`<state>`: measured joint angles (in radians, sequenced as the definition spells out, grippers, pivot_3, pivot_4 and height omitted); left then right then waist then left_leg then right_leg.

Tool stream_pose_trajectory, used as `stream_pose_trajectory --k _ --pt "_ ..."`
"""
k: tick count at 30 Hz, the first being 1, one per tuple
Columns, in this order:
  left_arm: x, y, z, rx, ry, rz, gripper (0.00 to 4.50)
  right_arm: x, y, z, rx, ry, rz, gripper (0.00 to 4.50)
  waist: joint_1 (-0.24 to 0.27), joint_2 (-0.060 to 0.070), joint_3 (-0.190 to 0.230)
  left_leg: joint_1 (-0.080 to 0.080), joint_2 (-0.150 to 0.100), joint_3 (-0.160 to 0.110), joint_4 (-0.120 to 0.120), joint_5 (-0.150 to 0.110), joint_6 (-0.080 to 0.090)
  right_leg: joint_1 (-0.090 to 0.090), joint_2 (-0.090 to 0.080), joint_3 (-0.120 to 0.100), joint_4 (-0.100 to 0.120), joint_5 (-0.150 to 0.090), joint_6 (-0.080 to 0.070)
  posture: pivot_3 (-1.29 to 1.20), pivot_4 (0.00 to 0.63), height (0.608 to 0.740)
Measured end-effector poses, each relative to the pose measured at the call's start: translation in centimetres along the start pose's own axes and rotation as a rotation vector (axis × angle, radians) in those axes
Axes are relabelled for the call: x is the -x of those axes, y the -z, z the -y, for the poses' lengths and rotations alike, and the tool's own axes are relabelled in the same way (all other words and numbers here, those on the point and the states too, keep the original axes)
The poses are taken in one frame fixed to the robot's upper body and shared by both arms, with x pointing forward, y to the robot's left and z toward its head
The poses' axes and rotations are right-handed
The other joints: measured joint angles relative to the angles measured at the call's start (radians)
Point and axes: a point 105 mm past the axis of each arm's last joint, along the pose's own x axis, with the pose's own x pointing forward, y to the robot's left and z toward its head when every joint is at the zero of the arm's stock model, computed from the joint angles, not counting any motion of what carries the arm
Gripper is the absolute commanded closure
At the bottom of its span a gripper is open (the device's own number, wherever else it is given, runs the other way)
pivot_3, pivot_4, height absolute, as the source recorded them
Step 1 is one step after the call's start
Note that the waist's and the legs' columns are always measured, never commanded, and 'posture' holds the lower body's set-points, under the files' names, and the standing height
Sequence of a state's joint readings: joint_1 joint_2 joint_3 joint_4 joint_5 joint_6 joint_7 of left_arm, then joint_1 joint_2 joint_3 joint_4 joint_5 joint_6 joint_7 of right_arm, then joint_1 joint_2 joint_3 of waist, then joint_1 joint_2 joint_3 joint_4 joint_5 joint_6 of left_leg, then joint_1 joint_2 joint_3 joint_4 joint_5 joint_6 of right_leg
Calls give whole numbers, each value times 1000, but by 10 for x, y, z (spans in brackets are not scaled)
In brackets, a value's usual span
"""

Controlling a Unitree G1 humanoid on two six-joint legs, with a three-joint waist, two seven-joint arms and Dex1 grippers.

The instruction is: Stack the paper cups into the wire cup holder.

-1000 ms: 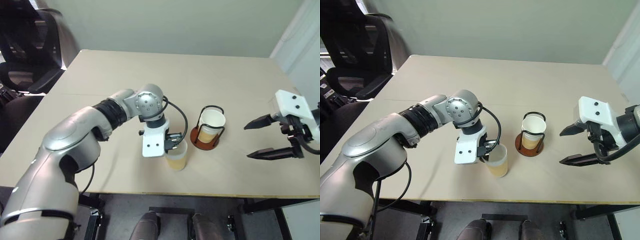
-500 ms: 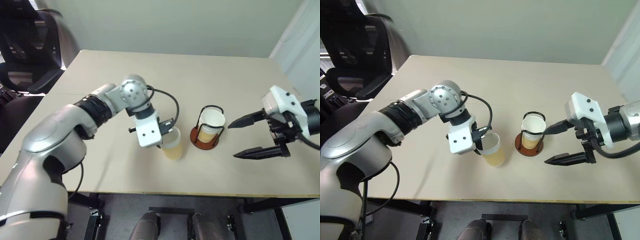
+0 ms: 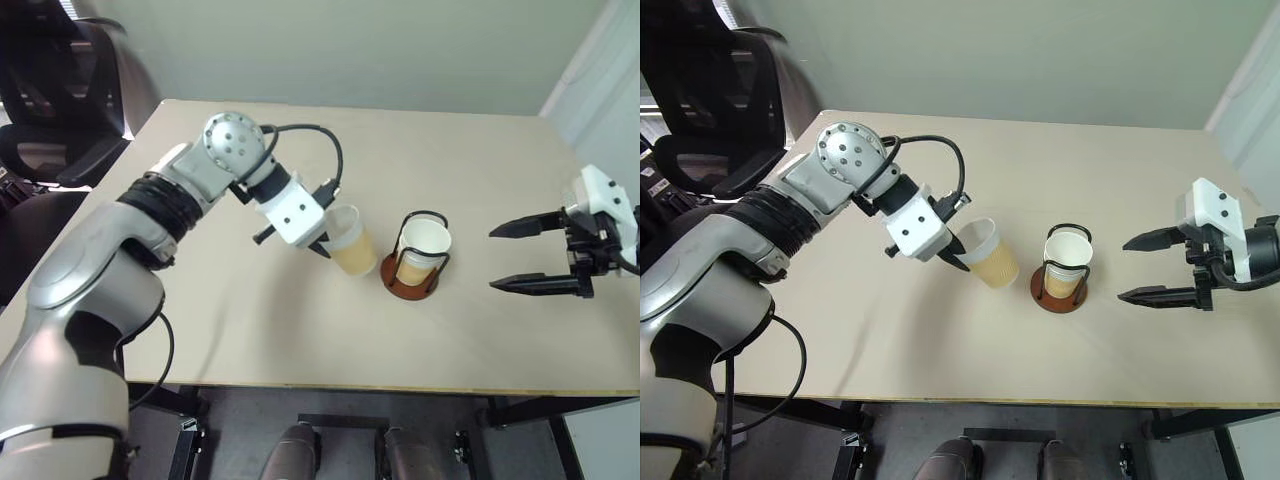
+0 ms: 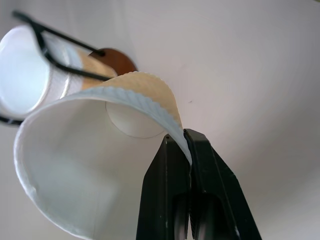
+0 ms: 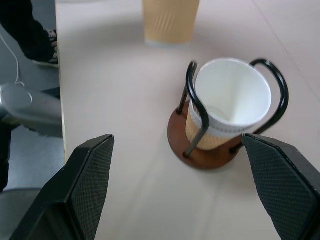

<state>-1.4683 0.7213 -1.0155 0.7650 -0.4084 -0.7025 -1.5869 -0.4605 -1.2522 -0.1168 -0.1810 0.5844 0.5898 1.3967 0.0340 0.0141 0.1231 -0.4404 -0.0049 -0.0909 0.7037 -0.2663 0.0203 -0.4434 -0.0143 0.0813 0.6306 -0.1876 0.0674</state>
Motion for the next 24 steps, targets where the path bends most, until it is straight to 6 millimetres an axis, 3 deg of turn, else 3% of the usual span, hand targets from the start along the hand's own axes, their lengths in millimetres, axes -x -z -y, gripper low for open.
stream_pose_trajectory --k 5,11,19,24 --pt "3 6 -3 71 -15 -5 4464 20 15 1 -19 5 -38 328 2 0 0 0 0 0 0 0 0 0 0 0 -1 0 0 0 150 740" --pt "19 5 -22 86 -76 -36 4464 32 30 -1 7 5 -88 328 0 0 0 0 0 0 -1 0 0 0 0 0 -1 0 0 0 150 740" --pt "24 -10 -55 82 -127 -19 4464 36 24 2 50 11 -83 328 1 0 0 0 0 2 -1 0 1 1 0 1 -3 1 1 0 150 740" --pt "20 -16 -62 71 -121 -8 4464 36 20 5 70 15 -81 328 1 0 0 0 0 3 -1 0 1 1 0 2 -3 1 1 0 150 740"
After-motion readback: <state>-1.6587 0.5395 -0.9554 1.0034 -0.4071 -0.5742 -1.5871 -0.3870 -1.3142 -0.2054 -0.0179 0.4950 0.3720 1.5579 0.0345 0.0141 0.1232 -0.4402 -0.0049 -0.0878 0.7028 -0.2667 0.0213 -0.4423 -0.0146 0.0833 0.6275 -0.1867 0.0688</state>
